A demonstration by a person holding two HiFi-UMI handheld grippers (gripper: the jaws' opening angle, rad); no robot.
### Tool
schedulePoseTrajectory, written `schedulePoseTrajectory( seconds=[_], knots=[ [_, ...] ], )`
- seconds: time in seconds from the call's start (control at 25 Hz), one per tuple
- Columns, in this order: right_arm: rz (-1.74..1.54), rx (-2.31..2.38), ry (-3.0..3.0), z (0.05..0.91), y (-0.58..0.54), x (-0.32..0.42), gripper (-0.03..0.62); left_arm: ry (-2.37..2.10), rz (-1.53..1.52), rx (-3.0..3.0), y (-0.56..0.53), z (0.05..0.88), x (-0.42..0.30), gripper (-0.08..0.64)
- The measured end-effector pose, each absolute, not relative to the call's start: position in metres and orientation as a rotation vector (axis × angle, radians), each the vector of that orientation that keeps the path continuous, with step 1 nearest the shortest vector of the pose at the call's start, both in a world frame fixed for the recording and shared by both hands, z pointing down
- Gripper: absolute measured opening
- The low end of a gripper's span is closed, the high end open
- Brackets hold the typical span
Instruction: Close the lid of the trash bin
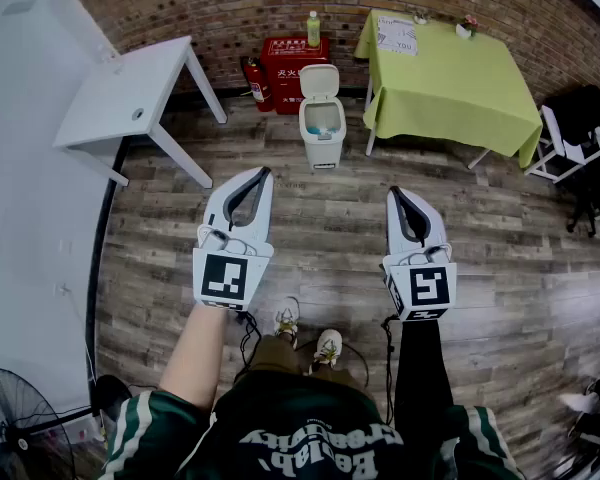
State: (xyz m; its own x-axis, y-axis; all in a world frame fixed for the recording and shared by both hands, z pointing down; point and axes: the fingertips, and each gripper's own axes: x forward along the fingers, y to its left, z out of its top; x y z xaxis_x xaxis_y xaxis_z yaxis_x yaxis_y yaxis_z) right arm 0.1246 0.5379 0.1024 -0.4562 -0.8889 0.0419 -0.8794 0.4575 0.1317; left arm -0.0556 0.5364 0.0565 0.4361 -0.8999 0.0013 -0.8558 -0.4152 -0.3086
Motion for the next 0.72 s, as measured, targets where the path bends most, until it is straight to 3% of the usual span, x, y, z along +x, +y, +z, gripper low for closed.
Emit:
schedulePoseTrajectory(
  seconds=[0.32,0.72],
  knots=[
    [-0.094,1.583,-2.638,0.102,0.594,0.095,0.012,1.574,-0.181,-2.441,0.591,0.046,-0.062,0.007],
    [-0.045,1.608,-2.565,0.107,0.622,0.033,0.012,1.596,-0.152,-2.524,0.621,0.060,-0.128,0.015]
  ],
)
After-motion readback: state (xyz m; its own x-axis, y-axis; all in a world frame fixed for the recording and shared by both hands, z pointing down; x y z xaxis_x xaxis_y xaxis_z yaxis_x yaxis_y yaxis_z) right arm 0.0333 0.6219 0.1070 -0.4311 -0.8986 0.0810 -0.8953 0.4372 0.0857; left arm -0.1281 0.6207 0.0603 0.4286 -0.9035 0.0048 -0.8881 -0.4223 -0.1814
